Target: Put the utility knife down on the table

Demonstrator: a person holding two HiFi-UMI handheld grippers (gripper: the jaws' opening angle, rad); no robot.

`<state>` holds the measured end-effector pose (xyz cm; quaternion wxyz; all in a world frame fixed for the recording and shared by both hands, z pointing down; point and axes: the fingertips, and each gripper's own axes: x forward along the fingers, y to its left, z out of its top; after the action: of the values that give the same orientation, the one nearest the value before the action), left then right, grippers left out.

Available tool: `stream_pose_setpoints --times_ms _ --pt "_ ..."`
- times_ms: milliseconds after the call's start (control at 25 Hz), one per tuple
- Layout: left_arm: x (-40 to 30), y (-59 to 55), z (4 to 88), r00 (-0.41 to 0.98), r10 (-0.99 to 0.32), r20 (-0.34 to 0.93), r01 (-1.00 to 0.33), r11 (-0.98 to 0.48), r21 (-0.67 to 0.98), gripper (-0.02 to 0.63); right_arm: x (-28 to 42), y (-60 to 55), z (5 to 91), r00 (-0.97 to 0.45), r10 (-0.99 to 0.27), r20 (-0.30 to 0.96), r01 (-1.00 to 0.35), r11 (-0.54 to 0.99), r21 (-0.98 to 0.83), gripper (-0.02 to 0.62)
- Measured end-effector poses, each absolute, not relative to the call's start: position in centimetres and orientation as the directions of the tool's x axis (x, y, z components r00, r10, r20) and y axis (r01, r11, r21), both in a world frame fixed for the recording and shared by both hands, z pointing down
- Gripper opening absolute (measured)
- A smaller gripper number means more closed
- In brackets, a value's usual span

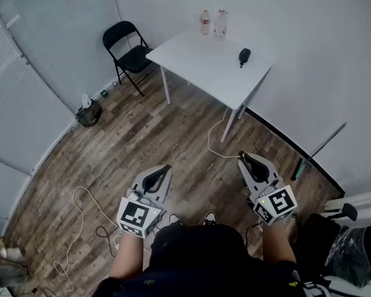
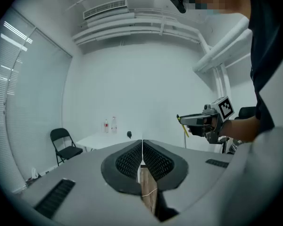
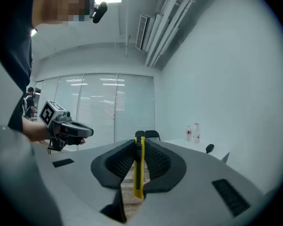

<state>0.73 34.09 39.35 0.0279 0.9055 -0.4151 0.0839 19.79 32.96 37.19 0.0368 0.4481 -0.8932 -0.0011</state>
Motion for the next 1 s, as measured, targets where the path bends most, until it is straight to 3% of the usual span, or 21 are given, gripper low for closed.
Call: stream_pose_setpoints --times_ms 600,1000 --pt "-1.3 32.8 39.9 0.633 -0.757 0.162 -0.770 -0.637 0.031 0.023 18.3 31.4 37.4 -0.601 -0.797 0.057 -0.798 0.602 0.008 0.075" --pt "-8.6 32.3 40.8 0.644 -0.751 0.147 -0.761 -0.648 0.024 0.023 10.3 30.9 37.8 -0.614 -0.788 0.052 -0.786 0.616 0.044 0.075"
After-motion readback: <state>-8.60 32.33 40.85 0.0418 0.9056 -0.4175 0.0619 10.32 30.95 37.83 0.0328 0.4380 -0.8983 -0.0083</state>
